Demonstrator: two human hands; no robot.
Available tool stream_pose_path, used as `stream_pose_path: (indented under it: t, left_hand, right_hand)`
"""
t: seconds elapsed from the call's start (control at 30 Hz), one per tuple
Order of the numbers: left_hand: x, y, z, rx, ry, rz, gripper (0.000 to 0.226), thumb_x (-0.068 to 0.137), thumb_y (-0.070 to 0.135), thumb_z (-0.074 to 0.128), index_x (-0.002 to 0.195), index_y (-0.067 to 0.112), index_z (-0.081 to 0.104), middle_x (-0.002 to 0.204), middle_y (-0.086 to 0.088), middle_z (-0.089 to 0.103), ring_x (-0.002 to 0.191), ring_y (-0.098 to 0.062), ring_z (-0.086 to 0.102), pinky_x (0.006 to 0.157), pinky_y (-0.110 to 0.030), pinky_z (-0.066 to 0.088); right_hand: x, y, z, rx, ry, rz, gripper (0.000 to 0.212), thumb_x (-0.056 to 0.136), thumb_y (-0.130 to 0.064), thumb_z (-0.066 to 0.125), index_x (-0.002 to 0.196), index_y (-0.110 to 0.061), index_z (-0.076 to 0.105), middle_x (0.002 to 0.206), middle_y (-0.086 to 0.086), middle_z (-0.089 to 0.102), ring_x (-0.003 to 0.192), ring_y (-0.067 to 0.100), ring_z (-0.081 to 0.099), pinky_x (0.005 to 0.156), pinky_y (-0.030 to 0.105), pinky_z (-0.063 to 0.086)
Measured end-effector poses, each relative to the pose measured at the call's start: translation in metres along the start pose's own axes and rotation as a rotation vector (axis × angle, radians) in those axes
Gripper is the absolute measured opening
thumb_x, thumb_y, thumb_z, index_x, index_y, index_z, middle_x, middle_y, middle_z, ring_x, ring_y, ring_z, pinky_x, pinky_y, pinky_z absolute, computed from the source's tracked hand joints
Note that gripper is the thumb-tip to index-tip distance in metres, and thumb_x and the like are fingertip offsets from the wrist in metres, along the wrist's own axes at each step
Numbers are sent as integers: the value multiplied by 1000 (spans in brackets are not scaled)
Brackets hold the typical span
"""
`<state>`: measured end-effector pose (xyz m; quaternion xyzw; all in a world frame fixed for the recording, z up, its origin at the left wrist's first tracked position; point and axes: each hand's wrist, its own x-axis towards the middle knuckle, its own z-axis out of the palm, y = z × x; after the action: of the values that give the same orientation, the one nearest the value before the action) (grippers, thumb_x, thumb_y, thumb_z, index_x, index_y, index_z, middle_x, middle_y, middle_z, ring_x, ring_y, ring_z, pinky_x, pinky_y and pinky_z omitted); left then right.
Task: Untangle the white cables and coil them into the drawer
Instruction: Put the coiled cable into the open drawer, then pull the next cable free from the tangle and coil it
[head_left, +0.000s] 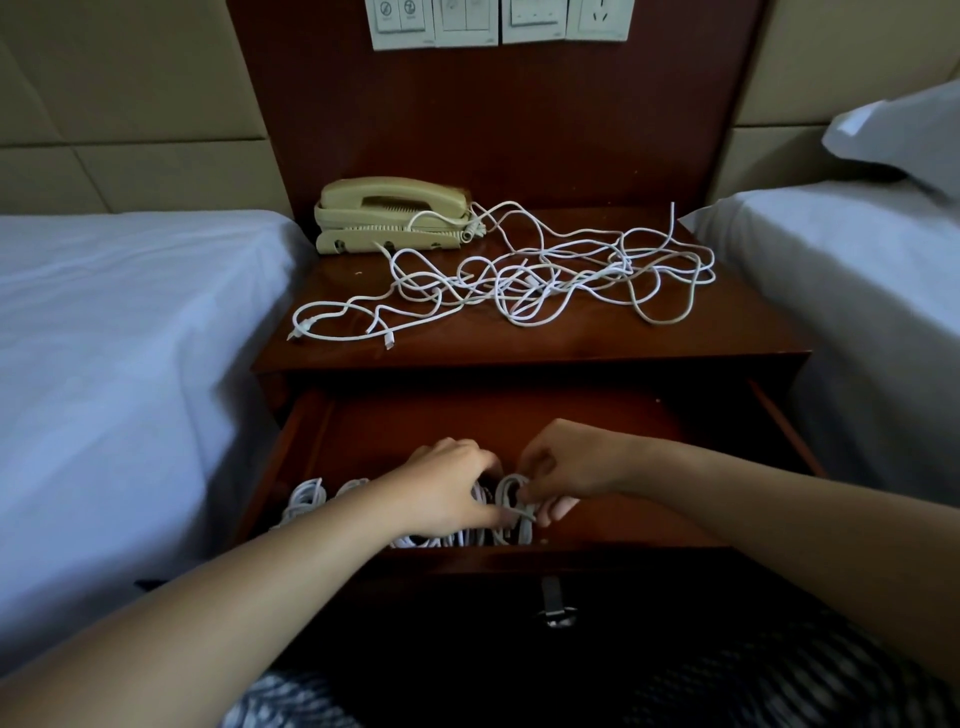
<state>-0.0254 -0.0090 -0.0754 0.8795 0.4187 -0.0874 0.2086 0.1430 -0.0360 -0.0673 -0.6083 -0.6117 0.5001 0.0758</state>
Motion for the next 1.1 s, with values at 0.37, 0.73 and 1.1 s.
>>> stream_pose_path:
  t: [0.37,0.73,1.1]
  left_hand:
    - [4,2,-29,10,-71,49,51,82,50,64,122,20,57,121,2,56,111,-16,52,95,-33,45]
    - [11,-25,-93,-210,428,46,15,89,23,61,100,15,66,100,0,67,96,-14,63,90,-29,48]
    - [66,-36,-82,-158,670,-212,42,92,26,54,126,5,38,125,-14,55,119,-33,49,100,-45,40]
  right_hand:
    - [-7,-19,-17,-310,-62,-70,20,96,-24,51,93,-8,63,84,3,67,70,9,66,64,22,52]
    - [-11,-36,-75,-181,665,-372,17,92,-10,55,106,-7,64,83,2,69,70,8,65,67,18,54]
    - [35,-39,-59,-442,763,-490,49,93,-18,54,140,-15,39,134,4,47,117,18,50,98,29,42]
